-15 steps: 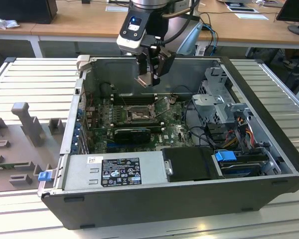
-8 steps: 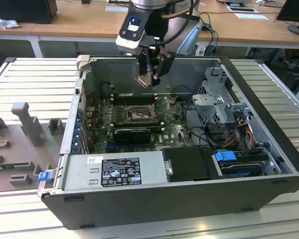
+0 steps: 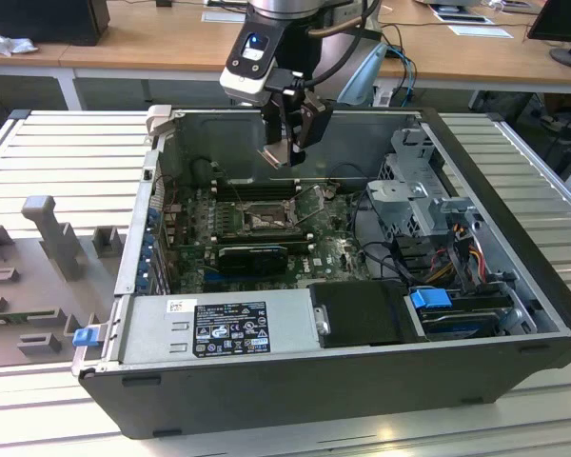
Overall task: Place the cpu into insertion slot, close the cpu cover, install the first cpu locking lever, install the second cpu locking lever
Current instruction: 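Place the cpu into insertion slot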
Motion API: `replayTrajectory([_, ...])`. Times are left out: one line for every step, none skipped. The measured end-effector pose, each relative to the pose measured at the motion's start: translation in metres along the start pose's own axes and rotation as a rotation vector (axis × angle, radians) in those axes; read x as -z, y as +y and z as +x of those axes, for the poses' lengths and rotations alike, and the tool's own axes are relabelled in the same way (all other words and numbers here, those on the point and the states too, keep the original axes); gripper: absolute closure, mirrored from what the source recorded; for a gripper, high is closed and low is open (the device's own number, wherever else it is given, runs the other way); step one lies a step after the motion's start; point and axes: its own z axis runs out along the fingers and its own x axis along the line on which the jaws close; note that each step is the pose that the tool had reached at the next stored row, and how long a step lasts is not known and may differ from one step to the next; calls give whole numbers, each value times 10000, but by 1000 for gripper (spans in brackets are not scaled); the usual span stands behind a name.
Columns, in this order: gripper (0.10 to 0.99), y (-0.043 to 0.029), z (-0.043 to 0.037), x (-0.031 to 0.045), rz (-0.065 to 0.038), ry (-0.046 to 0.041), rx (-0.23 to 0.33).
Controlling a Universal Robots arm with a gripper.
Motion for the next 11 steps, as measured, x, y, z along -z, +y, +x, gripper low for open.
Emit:
replayTrajectory([553, 0, 0, -2, -1, -1, -15])
replayTrajectory([553, 0, 0, -3, -1, -2, -28])
replayTrajectory([553, 0, 0, -4, -1, -3, -37])
replayTrajectory([553, 0, 0, -6, -1, -5, -58])
replayTrajectory([553, -1, 0, -8, -2, -6, -75])
replayTrajectory([553, -1, 0, -8, -1, -7, -84])
replayTrajectory([553, -1, 0, -9, -2, -8, -95])
replayTrajectory([553, -1, 0, -10, -3, -9, -105])
replayTrajectory([553, -1, 0, -11, -3, -10, -116])
replayTrajectory([553, -1, 0, -13, -3, -12, -139])
replayTrajectory([553, -1, 0, -15, -3, -13, -158])
